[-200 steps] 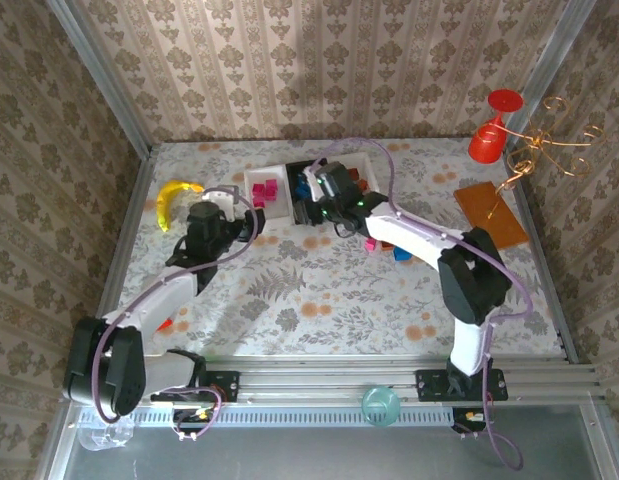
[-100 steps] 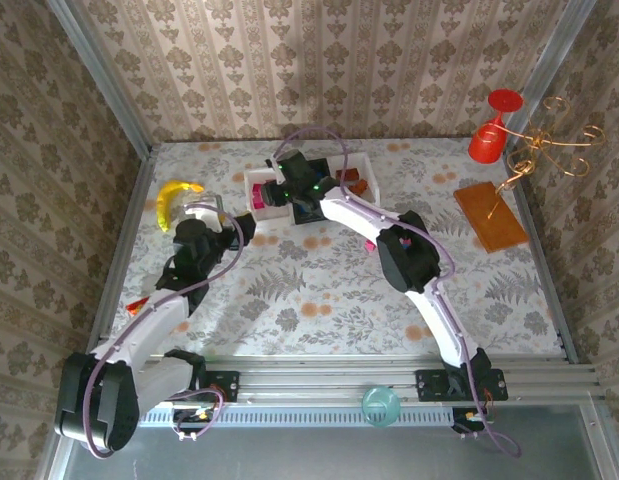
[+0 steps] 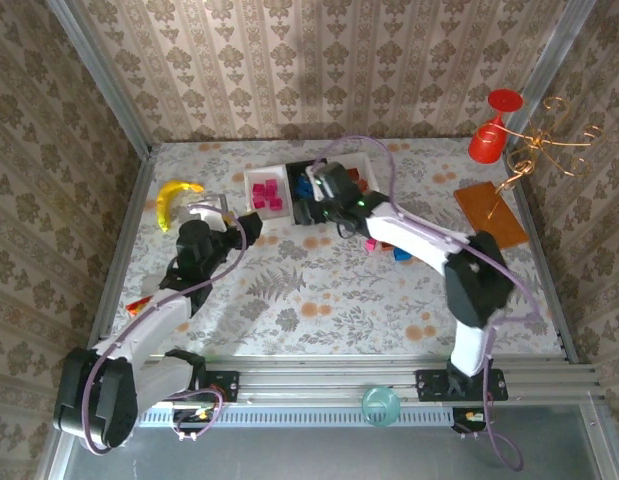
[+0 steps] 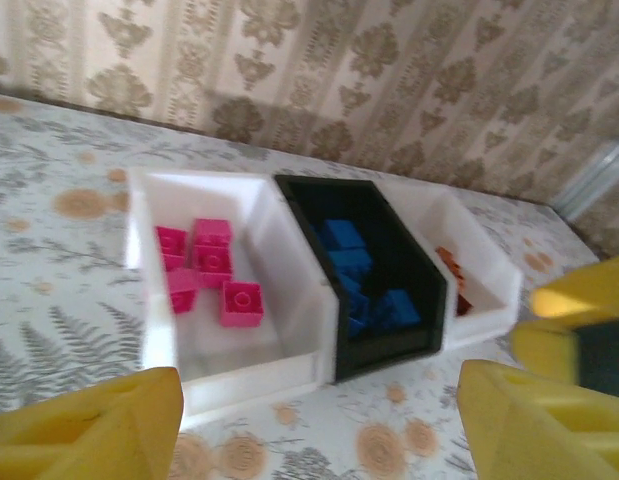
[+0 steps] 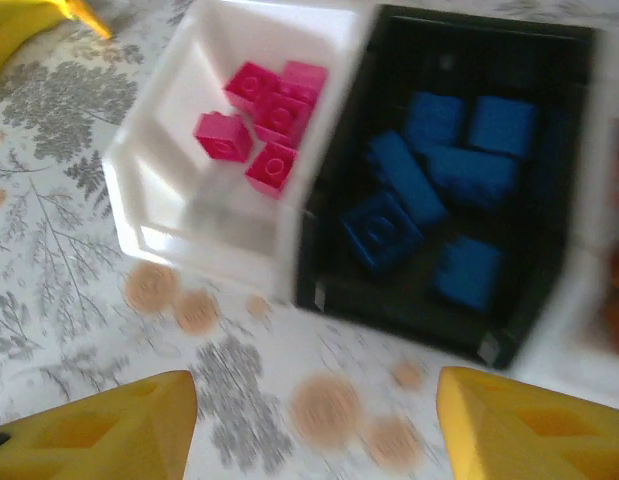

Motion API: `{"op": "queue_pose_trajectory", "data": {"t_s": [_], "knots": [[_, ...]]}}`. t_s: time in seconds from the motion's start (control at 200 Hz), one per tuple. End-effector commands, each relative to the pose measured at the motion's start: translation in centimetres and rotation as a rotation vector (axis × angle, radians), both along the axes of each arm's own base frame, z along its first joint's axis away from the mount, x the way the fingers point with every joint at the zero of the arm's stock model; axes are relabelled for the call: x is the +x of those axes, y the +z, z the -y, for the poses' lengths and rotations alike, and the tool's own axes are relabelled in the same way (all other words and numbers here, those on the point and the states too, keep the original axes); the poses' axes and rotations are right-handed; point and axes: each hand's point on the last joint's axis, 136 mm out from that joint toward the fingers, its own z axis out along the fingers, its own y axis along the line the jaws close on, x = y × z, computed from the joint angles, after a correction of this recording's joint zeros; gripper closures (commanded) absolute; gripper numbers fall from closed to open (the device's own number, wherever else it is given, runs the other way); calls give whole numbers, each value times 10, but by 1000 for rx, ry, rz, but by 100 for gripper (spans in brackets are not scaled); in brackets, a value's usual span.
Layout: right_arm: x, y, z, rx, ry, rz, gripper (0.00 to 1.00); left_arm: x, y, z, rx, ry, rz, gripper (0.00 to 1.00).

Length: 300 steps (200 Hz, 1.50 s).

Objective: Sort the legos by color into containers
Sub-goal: Place the lego in the container, then pick up the lego from the center of the table.

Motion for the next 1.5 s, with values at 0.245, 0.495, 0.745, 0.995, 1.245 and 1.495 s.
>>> {"op": "queue_pose_trajectory", "data": {"t_s": [0.245, 0.495, 0.745, 0.995, 1.245, 1.495], "knots": [[-62, -81, 125, -191, -288, -186, 30, -34, -7, 111, -45, -390, 33, 27], [-46, -117, 124, -176, -355, -229, 33, -37, -21, 124, -24, -406, -19, 27], [-24, -139, 122, -159, -389, -232, 39, -38, -21, 119, 13, -385, -23, 27], [-3, -144, 128, -157, -433, -205, 48, -37, -24, 119, 21, -384, -30, 27], [2, -135, 104, -81, -344, -204, 71, -38, -32, 106, 40, -330, -43, 26], [-4, -73, 7, 156, -83, -136, 75, -35, -58, 32, 66, -119, -81, 25]]}}
